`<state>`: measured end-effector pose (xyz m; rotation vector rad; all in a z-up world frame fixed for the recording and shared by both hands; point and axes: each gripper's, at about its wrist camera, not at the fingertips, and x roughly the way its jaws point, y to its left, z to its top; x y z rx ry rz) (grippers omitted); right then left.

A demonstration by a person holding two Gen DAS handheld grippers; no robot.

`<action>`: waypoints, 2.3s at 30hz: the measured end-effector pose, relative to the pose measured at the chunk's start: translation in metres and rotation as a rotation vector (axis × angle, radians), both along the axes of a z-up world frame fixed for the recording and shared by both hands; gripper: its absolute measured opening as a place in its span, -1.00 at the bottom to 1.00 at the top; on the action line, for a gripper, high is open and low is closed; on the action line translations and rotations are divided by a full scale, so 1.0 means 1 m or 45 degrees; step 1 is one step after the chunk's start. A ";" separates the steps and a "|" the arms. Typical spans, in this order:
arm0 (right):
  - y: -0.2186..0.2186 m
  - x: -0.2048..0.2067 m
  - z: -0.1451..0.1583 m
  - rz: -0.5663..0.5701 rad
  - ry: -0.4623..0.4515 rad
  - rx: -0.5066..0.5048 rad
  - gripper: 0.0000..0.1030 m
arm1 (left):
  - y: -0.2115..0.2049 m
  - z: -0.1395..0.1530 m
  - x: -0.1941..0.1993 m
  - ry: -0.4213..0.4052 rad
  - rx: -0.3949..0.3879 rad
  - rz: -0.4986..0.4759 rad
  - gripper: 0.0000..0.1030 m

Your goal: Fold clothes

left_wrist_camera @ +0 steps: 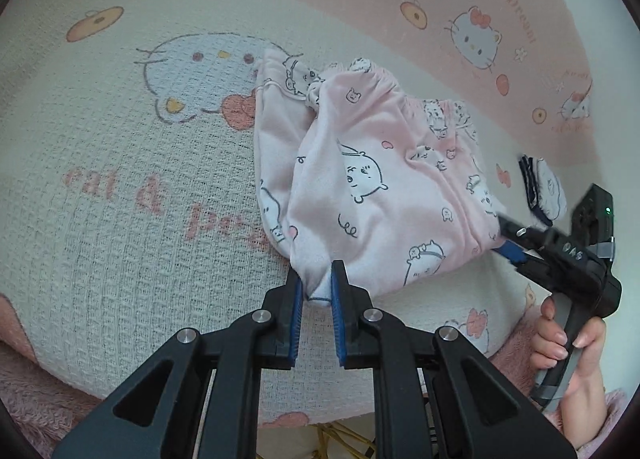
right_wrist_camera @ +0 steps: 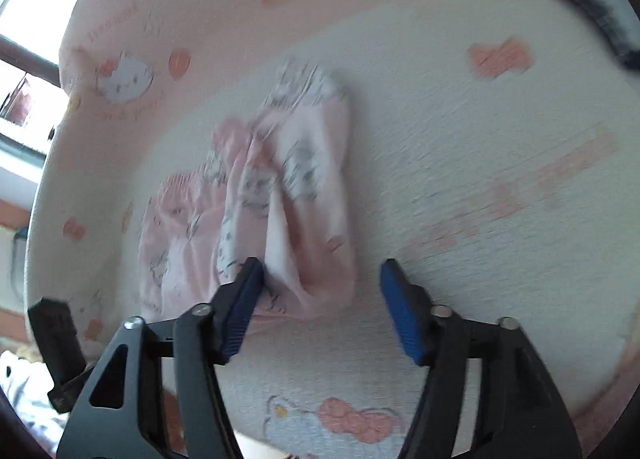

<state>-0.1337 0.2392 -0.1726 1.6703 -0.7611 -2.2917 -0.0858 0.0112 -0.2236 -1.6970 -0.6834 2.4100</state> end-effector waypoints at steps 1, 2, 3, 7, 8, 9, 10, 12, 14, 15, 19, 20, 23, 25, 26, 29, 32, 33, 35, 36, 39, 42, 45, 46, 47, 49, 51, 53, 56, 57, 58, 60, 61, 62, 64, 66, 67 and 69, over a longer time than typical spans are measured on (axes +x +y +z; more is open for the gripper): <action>-0.004 -0.003 -0.004 0.030 -0.015 -0.007 -0.51 | -0.001 -0.001 -0.001 -0.003 0.007 0.005 -0.73; -0.009 -0.001 -0.002 0.047 0.002 0.042 -0.78 | -0.002 -0.001 -0.001 -0.006 0.013 0.009 -0.73; -0.014 0.002 0.000 0.063 0.020 0.090 -0.86 | -0.003 -0.002 -0.002 -0.008 0.020 0.014 -0.73; -0.017 0.021 0.014 0.055 0.062 0.149 -0.92 | -0.002 0.002 -0.005 0.013 0.032 0.016 -0.73; -0.017 0.028 0.021 0.059 0.080 0.156 -0.92 | -0.003 0.005 -0.003 0.025 0.039 0.013 -0.73; -0.017 0.036 0.029 0.063 0.097 0.162 -0.92 | -0.004 0.008 0.000 0.038 0.049 0.009 -0.73; -0.017 0.043 0.036 0.066 0.115 0.168 -0.93 | -0.006 0.010 0.003 0.049 0.058 0.004 -0.73; -0.018 0.062 0.053 0.068 0.153 0.190 -0.94 | -0.008 0.015 0.012 0.068 0.081 -0.013 -0.73; -0.018 0.078 0.060 0.074 0.176 0.200 -0.94 | -0.009 0.016 0.019 0.072 0.102 -0.032 -0.73; -0.017 0.085 0.059 0.078 0.175 0.197 -0.94 | -0.011 0.014 0.022 0.063 0.100 -0.027 -0.73; -0.010 0.089 0.043 0.022 0.099 0.207 -0.56 | -0.020 0.005 0.031 0.031 0.116 0.002 -0.72; -0.006 0.087 0.038 -0.013 0.083 0.150 -0.17 | -0.024 0.002 0.030 0.029 0.152 0.025 -0.72; 0.001 0.079 0.032 -0.090 0.069 0.063 0.09 | -0.031 -0.004 0.030 0.021 0.223 0.069 -0.72; 0.002 0.071 0.027 -0.111 0.065 0.083 0.18 | -0.030 -0.009 0.026 -0.002 0.229 0.089 -0.72; 0.004 0.068 0.023 -0.114 0.056 0.093 0.19 | -0.028 -0.012 0.025 -0.017 0.225 0.095 -0.72; 0.000 0.050 0.002 -0.105 -0.019 0.031 0.26 | -0.023 -0.021 0.023 -0.065 0.214 0.103 -0.71; -0.014 0.036 0.005 -0.002 0.022 0.018 -0.62 | -0.018 -0.021 0.019 -0.053 0.183 0.092 -0.71; -0.022 0.033 0.007 0.045 0.020 0.039 -0.81 | -0.017 -0.020 0.018 -0.044 0.171 0.085 -0.71; -0.034 0.037 0.014 0.095 0.058 0.121 -0.88 | -0.015 -0.017 0.016 -0.028 0.142 0.076 -0.73; -0.039 0.041 0.020 0.120 0.078 0.153 -0.90 | -0.015 -0.016 0.015 -0.022 0.134 0.073 -0.73; -0.044 0.055 0.038 0.159 0.132 0.184 -0.92 | -0.021 -0.007 0.015 0.002 0.134 0.070 -0.75; -0.042 0.078 0.059 0.184 0.181 0.183 -0.93 | -0.022 0.005 0.022 0.029 0.129 0.031 -0.75; -0.043 0.097 0.062 0.196 0.175 0.250 -0.93 | -0.022 0.012 0.033 0.046 0.107 -0.009 -0.75; -0.040 0.102 0.060 0.183 0.152 0.266 -0.93 | -0.022 0.012 0.036 0.046 0.098 -0.017 -0.75; -0.036 0.105 0.058 0.157 0.133 0.283 -0.93 | -0.023 0.010 0.037 0.041 0.083 -0.019 -0.75; -0.031 0.104 0.055 0.094 0.104 0.345 -0.92 | -0.026 0.006 0.038 0.028 0.061 -0.006 -0.74; -0.025 0.101 0.048 0.034 0.060 0.346 -0.85 | -0.035 0.003 0.039 0.020 0.070 0.036 -0.74; -0.018 0.099 0.040 -0.019 0.009 0.254 -0.46 | -0.043 0.000 0.040 0.011 0.078 0.078 -0.72; -0.023 0.101 0.045 -0.038 0.071 0.210 -0.27 | -0.043 0.018 0.046 0.098 -0.189 0.129 -0.72; -0.030 0.102 0.052 -0.020 0.131 0.259 -0.27 | -0.041 0.026 0.048 0.135 -0.292 0.143 -0.72; -0.037 0.103 0.058 0.007 0.183 0.320 -0.27 | -0.037 0.031 0.048 0.164 -0.308 0.126 -0.72; -0.057 0.102 0.066 0.082 0.271 0.450 -0.22 | -0.027 0.038 0.045 0.214 -0.233 0.050 -0.72; -0.068 0.100 0.065 0.132 0.281 0.495 -0.22 | -0.016 0.039 0.042 0.227 -0.217 -0.006 -0.72; -0.081 0.098 0.061 0.190 0.271 0.543 -0.22 | -0.001 0.038 0.038 0.233 -0.215 -0.073 -0.72; -0.092 0.097 0.052 0.275 0.242 0.619 -0.22 | 0.027 0.034 0.030 0.239 -0.207 -0.200 -0.72; -0.099 0.098 0.038 0.312 0.184 0.684 -0.22 | 0.052 0.023 0.022 0.196 -0.202 -0.321 -0.72; -0.100 0.098 0.031 0.322 0.157 0.711 -0.22 | 0.062 0.016 0.018 0.160 -0.225 -0.360 -0.71; -0.094 0.100 0.027 0.284 0.140 0.720 -0.19 | 0.066 0.000 0.014 0.089 -0.290 -0.384 -0.71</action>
